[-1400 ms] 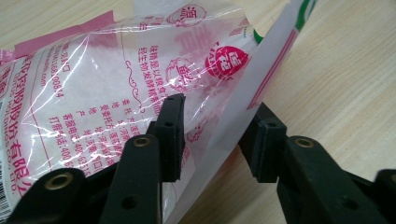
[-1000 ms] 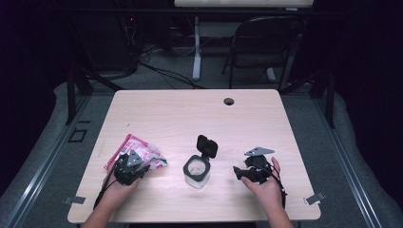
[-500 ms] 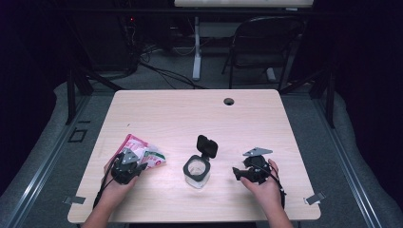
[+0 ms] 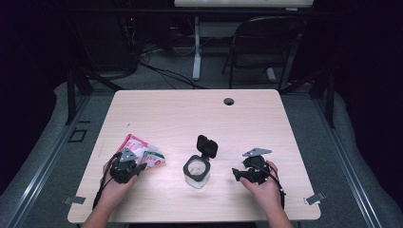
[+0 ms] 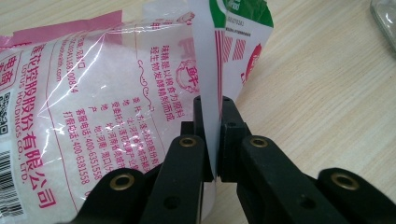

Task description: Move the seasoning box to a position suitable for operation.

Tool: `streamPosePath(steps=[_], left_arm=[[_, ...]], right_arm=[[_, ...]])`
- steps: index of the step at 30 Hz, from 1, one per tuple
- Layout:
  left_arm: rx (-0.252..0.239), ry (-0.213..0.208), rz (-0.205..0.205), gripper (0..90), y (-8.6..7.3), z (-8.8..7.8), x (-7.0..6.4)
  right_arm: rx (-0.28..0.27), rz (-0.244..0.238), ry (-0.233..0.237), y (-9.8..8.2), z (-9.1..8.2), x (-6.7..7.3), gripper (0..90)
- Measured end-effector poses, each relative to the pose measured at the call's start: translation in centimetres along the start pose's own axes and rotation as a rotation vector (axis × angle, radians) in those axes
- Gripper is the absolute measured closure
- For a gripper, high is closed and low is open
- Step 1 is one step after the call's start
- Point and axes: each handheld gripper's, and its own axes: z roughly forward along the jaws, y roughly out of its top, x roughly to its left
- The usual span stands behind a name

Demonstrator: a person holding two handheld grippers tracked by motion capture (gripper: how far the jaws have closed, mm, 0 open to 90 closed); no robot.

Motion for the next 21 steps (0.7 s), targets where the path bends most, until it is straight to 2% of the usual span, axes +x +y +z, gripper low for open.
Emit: streamPosePath(steps=[2, 3, 6, 13, 18, 19, 21], left_arm=[[0.0, 0.002, -0.009, 88.9, 0.0, 0.1, 0.0], [0.02, -0.003, -0.017, 88.9, 0.2, 0.0, 0.0], [0.029, 0.0, -0.022, 88.8, 0.3, 0.1, 0.0], [0.091, -0.011, -0.05, 87.0, 1.0, 0.0, 0.1], [0.135, -0.017, -0.038, 86.5, 1.3, 0.2, 0.1], [0.165, -0.026, -0.029, 86.6, 1.6, 0.3, 0.2], [0.188, -0.024, -0.023, 86.7, 1.9, 0.3, 0.3]], right_arm=[[0.0, 0.001, -0.002, 0.0, 0.0, 0.0, 32.8], [0.001, 0.003, -0.001, 0.0, 0.0, 0.0, 32.8], [0.002, 0.0, -0.002, 0.0, 0.1, 0.1, 32.8], [0.009, -0.001, 0.0, -0.1, 0.2, 0.2, 32.8], [0.012, 0.003, 0.004, -0.1, 0.3, 0.1, 32.8], [0.012, 0.001, 0.002, -0.1, 0.3, 0.1, 32.8], [0.009, 0.004, 0.004, -0.1, 0.2, 0.0, 32.8]])
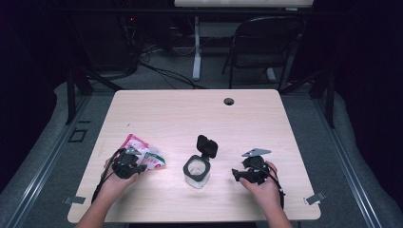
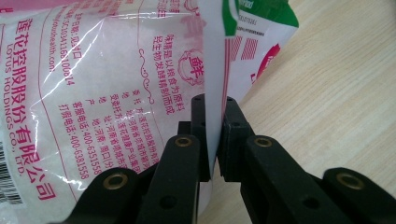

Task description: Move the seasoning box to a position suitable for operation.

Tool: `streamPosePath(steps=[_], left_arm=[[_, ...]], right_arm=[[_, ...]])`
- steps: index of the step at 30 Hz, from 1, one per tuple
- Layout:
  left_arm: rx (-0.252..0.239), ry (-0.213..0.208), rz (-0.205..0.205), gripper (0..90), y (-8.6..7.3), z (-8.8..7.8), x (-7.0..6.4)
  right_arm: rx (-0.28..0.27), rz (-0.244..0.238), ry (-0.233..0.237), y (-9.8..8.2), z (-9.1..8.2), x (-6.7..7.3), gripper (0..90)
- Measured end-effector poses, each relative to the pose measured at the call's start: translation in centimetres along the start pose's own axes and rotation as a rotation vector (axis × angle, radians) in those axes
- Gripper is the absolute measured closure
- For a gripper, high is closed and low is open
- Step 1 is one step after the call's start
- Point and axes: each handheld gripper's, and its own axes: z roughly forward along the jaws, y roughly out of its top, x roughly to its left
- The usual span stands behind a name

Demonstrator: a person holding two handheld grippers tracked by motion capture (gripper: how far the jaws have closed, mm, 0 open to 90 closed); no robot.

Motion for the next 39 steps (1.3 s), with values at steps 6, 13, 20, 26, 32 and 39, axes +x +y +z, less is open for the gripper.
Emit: streamPosePath(steps=[6, 13, 20, 26, 32, 39], left_arm=[[0.033, 0.003, 0.017, 85.6, 0.5, 0.1, -0.1], [0.089, 0.017, 0.047, 85.3, 1.1, 0.0, -0.4], [0.115, 0.026, 0.076, 88.8, 1.6, -0.4, -0.5], [0.111, 0.021, 0.077, 89.5, 1.6, -0.9, -0.4], [0.112, 0.02, 0.082, 89.6, 1.8, -1.8, -0.2], [0.116, 0.021, 0.088, 89.8, 2.0, -2.7, 0.0]], right_arm=[[-0.007, 0.011, 0.008, 0.0, -0.1, -0.2, 32.8], [-0.007, 0.012, 0.009, 0.0, -0.2, -0.2, 32.8], [-0.006, 0.014, 0.012, 0.0, -0.2, -0.3, 32.5], [-0.003, 0.015, 0.014, -0.1, -0.2, -0.2, 32.1], [-0.001, 0.015, 0.01, -0.1, -0.2, -0.1, 32.1], [0.001, 0.017, 0.014, -0.1, -0.2, -0.2, 32.1]])
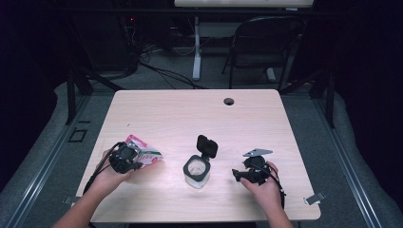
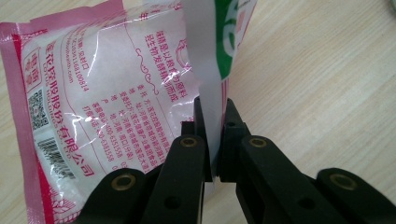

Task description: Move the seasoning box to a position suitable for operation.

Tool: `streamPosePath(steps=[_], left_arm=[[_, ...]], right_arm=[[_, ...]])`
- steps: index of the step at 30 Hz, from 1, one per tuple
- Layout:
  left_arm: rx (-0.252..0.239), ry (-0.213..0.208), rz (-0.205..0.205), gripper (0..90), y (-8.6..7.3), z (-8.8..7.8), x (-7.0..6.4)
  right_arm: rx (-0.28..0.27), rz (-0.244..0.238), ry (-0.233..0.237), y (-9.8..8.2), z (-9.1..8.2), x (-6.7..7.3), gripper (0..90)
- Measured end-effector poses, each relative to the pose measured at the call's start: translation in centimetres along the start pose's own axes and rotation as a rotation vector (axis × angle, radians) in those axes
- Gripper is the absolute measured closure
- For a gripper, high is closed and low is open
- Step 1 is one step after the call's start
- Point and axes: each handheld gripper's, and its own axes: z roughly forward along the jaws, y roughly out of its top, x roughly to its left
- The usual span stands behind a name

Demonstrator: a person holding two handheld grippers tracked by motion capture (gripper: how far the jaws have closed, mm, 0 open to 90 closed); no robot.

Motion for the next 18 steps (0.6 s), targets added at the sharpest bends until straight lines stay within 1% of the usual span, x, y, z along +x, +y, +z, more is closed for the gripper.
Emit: streamPosePath(steps=[4, 6, 8, 11, 12, 13, 14, 15, 18], left_arm=[[0.004, -0.002, 0.0, 89.8, 0.0, -0.5, 0.2], [-0.003, 0.002, 0.002, 89.9, 0.0, -0.8, 0.3], [-0.01, 0.002, -0.003, 89.9, 0.0, -1.2, 0.5], [-0.03, 0.0, -0.016, 89.9, 0.0, -2.1, 1.1], [-0.03, 0.0, -0.016, 89.9, 0.0, -2.1, 1.1], [-0.04, 0.0, -0.024, 90.0, 0.1, -2.6, 1.4], [-0.04, 0.0, -0.024, 90.0, 0.1, -2.6, 1.4], [-0.053, 0.001, -0.032, 90.0, 0.1, -3.2, 1.7], [-0.06, 0.005, -0.035, 90.0, 0.2, -3.6, 2.0]], right_arm=[[0.0, 0.0, -0.001, 0.0, 0.0, 0.0, 32.1], [0.001, 0.0, -0.001, 0.0, 0.0, 0.0, 32.1], [0.0, 0.001, -0.003, 0.0, 0.0, 0.0, 32.1], [0.0, 0.0, -0.001, 0.0, 0.0, 0.0, 32.1], [0.0, 0.0, -0.001, 0.0, 0.0, 0.0, 32.1], [0.001, 0.0, -0.002, 0.0, 0.0, 0.0, 32.1], [0.001, 0.0, -0.002, 0.0, 0.0, 0.0, 32.1], [0.001, 0.0, -0.002, 0.0, 0.0, 0.0, 32.1], [0.0, 0.0, -0.002, 0.0, 0.0, 0.0, 32.1]])
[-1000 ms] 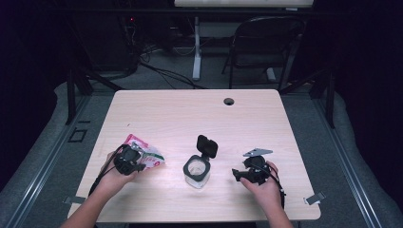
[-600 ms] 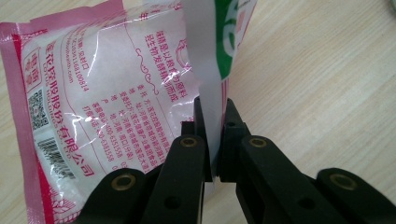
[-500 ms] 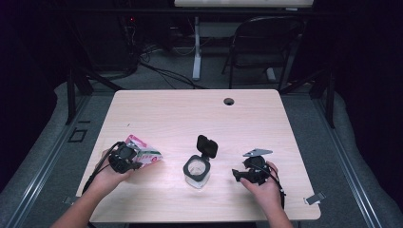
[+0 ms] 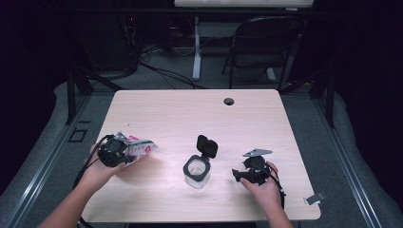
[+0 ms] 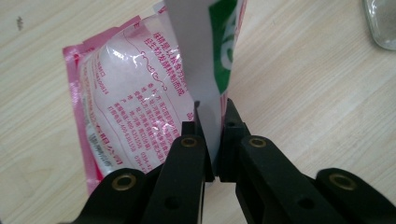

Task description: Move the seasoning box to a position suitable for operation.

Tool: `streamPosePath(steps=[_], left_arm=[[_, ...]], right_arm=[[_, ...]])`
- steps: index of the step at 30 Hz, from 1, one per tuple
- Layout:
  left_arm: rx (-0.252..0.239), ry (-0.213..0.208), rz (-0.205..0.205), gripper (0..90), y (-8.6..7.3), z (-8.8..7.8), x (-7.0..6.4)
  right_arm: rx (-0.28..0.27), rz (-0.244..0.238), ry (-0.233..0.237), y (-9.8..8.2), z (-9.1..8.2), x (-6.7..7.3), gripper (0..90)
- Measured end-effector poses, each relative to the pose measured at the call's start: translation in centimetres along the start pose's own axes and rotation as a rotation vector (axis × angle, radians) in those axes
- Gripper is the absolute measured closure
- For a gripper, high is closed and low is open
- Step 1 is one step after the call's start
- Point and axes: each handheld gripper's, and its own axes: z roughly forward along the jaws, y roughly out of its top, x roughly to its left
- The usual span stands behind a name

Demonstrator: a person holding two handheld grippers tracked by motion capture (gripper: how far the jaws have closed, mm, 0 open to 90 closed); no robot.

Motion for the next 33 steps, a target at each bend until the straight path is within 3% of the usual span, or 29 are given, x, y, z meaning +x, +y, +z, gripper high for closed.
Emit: streamPosePath(steps=[10, 16, 20, 25, 33], left_arm=[[-0.016, 0.035, 0.002, 90.0, 0.5, -1.5, 0.8], [-0.034, 0.088, 0.011, 90.0, 1.3, -3.1, 1.2], [-0.078, 0.134, -0.001, 90.0, 1.9, -4.9, 1.9], [-0.083, 0.131, -0.007, 90.0, 2.4, -6.2, 2.3], [-0.099, 0.113, 0.031, 90.0, 3.3, -7.6, 1.2]], right_arm=[[0.002, 0.001, -0.003, 0.0, 0.0, 0.0, 32.0], [0.002, 0.0, 0.0, 0.0, 0.0, 0.0, 32.0], [-0.002, 0.004, 0.003, 0.0, 0.0, -0.1, 32.0], [-0.008, 0.012, 0.0, 0.0, -0.1, -0.2, 32.0], [-0.018, 0.012, 0.003, 0.0, -0.2, -0.2, 32.0]])
